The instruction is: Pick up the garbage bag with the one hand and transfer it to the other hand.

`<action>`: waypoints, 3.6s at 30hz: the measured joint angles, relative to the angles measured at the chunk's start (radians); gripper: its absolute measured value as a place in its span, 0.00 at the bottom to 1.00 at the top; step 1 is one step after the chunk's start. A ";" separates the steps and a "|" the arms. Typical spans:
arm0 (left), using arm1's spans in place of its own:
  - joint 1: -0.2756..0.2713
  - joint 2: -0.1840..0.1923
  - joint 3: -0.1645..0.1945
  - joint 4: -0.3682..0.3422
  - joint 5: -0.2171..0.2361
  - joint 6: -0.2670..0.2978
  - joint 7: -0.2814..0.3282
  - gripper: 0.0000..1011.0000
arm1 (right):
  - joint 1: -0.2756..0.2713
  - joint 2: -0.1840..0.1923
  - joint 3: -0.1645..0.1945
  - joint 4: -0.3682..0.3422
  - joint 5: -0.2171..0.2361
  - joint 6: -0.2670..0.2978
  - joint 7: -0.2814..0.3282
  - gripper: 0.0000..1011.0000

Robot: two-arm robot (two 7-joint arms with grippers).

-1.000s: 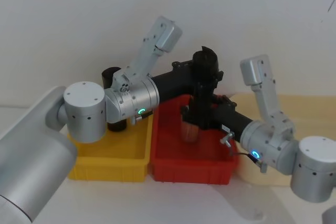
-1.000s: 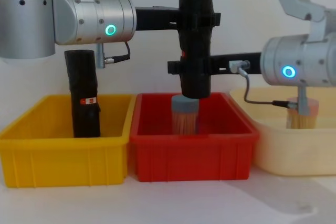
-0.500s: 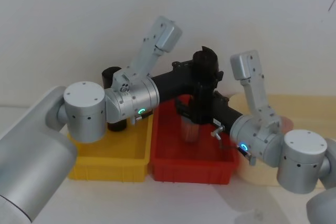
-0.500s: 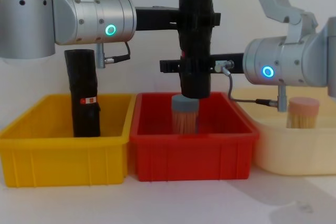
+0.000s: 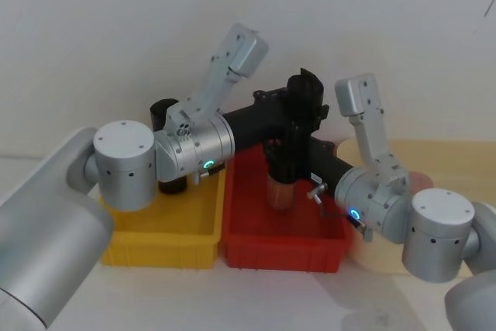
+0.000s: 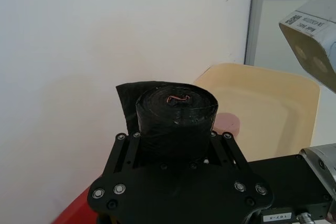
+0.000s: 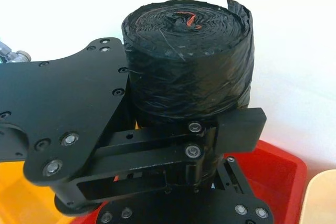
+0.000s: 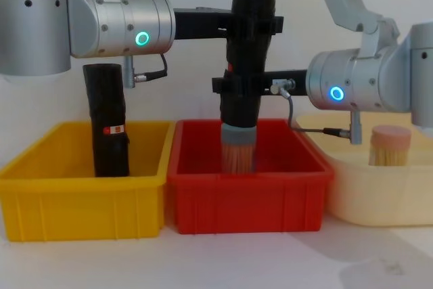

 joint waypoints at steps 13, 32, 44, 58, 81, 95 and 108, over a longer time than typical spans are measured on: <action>0.000 0.000 0.001 0.000 -0.001 0.000 -0.001 0.59 | 0.001 -0.003 0.003 0.004 -0.003 -0.003 -0.001 0.46; 0.000 0.000 0.000 0.000 0.000 0.000 -0.001 0.99 | -0.046 0.034 0.065 -0.041 -0.021 0.011 -0.066 0.46; 0.000 0.000 0.000 0.000 0.000 0.000 -0.001 0.99 | -0.080 0.077 0.127 -0.080 -0.055 0.024 -0.153 0.46; 0.000 0.000 0.000 0.000 0.000 0.000 -0.001 0.99 | -0.130 0.131 0.213 -0.149 -0.099 0.048 -0.272 0.46; 0.000 0.000 0.000 0.000 0.000 0.000 0.000 0.99 | -0.203 0.211 0.344 -0.225 -0.160 0.152 -0.419 0.78; 0.000 0.000 0.000 0.000 0.000 0.000 0.000 0.99 | -0.212 0.247 0.351 -0.225 -0.162 0.204 -0.375 0.99; 0.000 0.000 0.000 0.000 0.000 0.000 0.000 0.99 | -0.231 0.249 0.366 -0.262 -0.169 0.216 -0.377 0.99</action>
